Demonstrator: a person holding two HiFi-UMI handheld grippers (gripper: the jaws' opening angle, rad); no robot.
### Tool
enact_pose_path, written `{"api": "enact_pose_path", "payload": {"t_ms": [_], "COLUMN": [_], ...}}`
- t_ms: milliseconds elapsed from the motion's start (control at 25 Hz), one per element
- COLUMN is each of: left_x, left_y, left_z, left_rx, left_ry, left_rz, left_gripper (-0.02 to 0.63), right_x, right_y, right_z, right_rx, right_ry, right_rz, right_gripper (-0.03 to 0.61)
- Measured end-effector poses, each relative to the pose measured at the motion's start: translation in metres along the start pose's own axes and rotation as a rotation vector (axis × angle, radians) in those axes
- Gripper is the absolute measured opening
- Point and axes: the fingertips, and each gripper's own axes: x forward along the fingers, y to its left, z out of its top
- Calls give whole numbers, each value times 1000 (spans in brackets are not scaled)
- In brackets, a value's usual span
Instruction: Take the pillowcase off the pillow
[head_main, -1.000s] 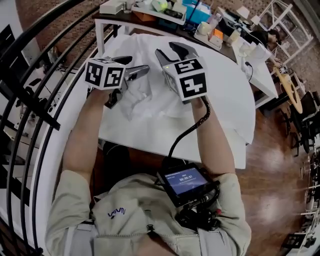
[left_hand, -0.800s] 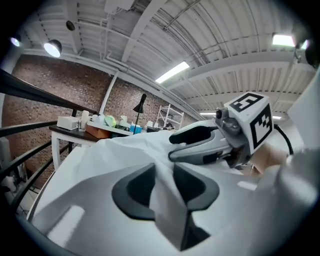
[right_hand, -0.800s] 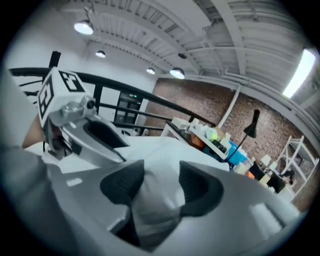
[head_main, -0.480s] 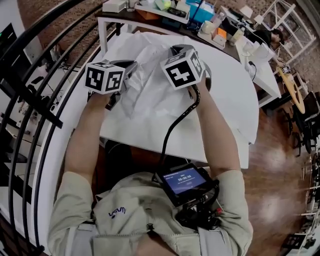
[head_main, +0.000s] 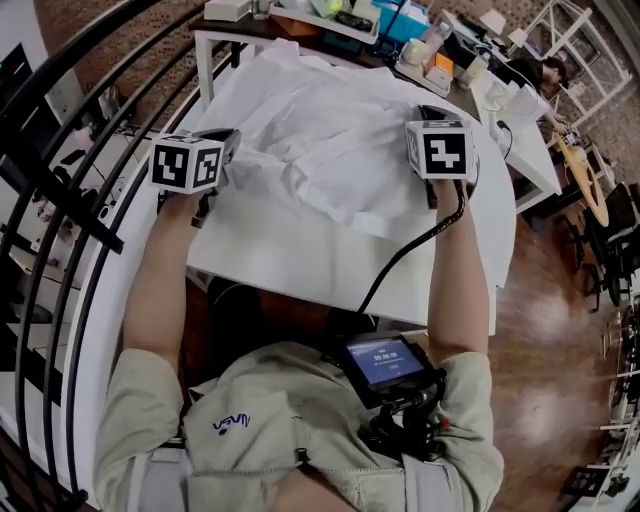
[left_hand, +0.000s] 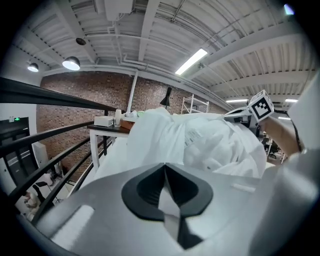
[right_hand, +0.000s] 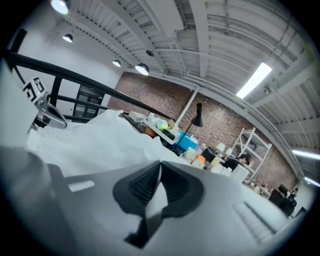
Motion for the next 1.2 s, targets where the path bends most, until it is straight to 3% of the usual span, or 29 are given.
{"api": "enact_pose_path", "payload": {"t_ms": [120,240,320,440,600,680,800,920,1040,1200], "left_x": [5,6,4,-9,-37,-43,-39,-38,-37,-32], "left_y": [-3,-17,-30,-43,-72,-91,-105,-102,-104,-111], "left_z": [-10,-5,2,19,47,48,24,-3,-20,-33], "left_rx": [-9,19,50,86,164,219,262,225,204,220], "left_ry": [10,-20,-39,-100,-202,-200,-119,-55,-9,39], "left_rz": [-12,-30,-61,-81,-116,-146,-165,-165,-189,-221], "left_gripper": [6,6,19,159,199,199,210,222,233,241], "right_x": [5,5,-2,-26,-72,-83,-79,-62,-48,-50], "right_y": [17,30,37,57,117,161,220,245,245,253], "right_z": [-8,6,23,61,121,131,110,66,32,19], "right_rx": [-22,-116,-149,-166,-283,-396,-609,-775,-840,-867], "right_ry": [12,-20,-67,-196,-411,-442,-347,-149,6,67], "right_rz": [42,58,67,117,276,375,504,584,604,672], "right_gripper": [5,8,62,132,133,133,133,170,195,195]}}
